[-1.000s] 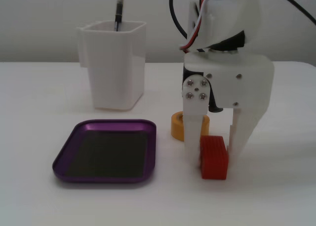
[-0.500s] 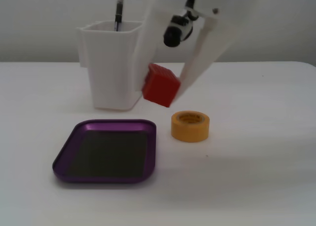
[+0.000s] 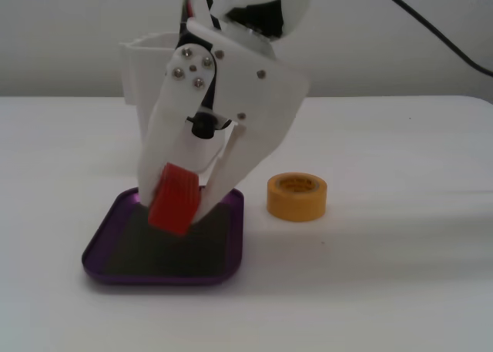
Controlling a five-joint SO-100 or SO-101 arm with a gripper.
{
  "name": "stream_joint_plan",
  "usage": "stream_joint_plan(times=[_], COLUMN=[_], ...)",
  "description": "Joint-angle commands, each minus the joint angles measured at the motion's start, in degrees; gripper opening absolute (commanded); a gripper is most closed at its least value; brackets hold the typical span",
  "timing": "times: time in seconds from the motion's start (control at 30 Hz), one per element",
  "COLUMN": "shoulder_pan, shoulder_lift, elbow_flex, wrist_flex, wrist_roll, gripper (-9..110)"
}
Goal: Pick up the red cube and place it in the box.
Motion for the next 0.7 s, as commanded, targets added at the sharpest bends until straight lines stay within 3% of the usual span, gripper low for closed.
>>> stream_joint_plan(times=[0.0,0.53,0.67], shoulder_pan=[0.26,0.97,0.88], shoulder_lift=[0.09,-0.09,0.00], elbow_flex=[-3.08,-2.37,-2.37], wrist_flex=[-1.67,-0.97,-0.97], wrist_roll=[-0.35,-0.35,-0.26], gripper=[-1,0,6])
